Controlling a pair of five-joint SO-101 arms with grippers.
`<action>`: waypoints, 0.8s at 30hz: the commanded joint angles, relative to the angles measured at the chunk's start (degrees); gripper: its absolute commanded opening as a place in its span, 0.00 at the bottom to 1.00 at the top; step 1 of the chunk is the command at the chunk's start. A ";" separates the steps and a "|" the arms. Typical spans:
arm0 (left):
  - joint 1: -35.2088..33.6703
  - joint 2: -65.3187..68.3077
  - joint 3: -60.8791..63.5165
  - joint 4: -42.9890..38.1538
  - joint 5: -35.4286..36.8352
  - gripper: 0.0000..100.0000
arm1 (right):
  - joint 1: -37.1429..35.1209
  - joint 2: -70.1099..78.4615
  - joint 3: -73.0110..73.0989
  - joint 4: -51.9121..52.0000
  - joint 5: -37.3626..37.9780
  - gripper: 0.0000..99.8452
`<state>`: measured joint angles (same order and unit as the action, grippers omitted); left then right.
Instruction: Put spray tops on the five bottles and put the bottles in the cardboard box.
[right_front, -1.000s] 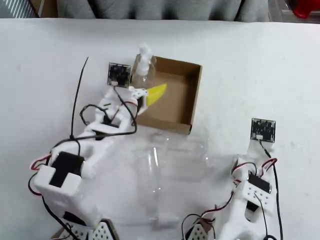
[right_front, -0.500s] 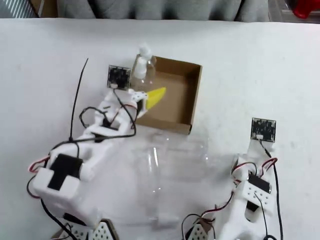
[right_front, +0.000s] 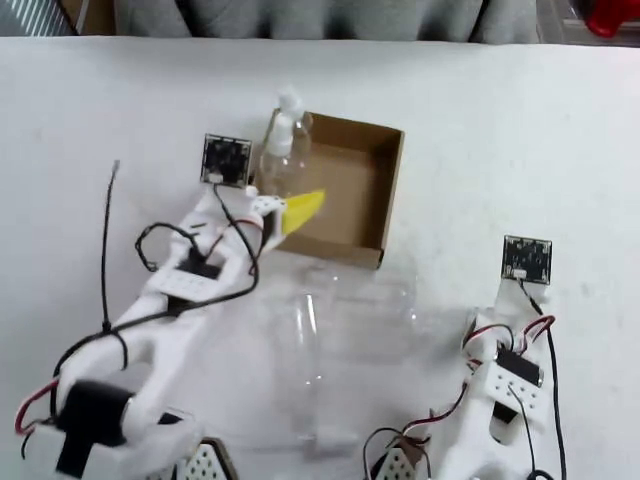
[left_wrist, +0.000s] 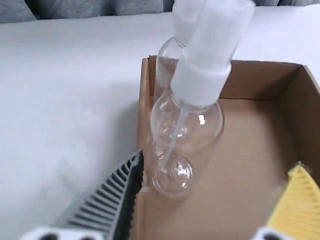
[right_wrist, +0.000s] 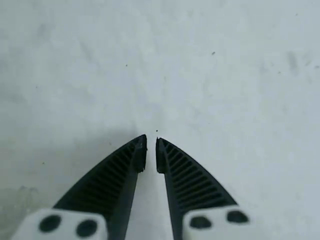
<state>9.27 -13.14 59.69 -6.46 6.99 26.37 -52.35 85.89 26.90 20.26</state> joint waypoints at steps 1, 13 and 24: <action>-0.13 -6.73 -0.18 8.00 -0.62 0.40 | -0.66 -0.57 -0.44 -0.92 0.09 0.02; -0.22 -24.04 -0.18 37.27 -0.62 0.40 | -0.66 -0.66 -0.18 -0.92 0.09 0.02; 2.42 -40.13 0.00 68.48 -5.10 0.40 | -0.66 -0.66 -0.09 -0.92 0.09 0.02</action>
<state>9.36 -48.84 59.69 55.43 5.67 26.37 -52.35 86.15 26.90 20.26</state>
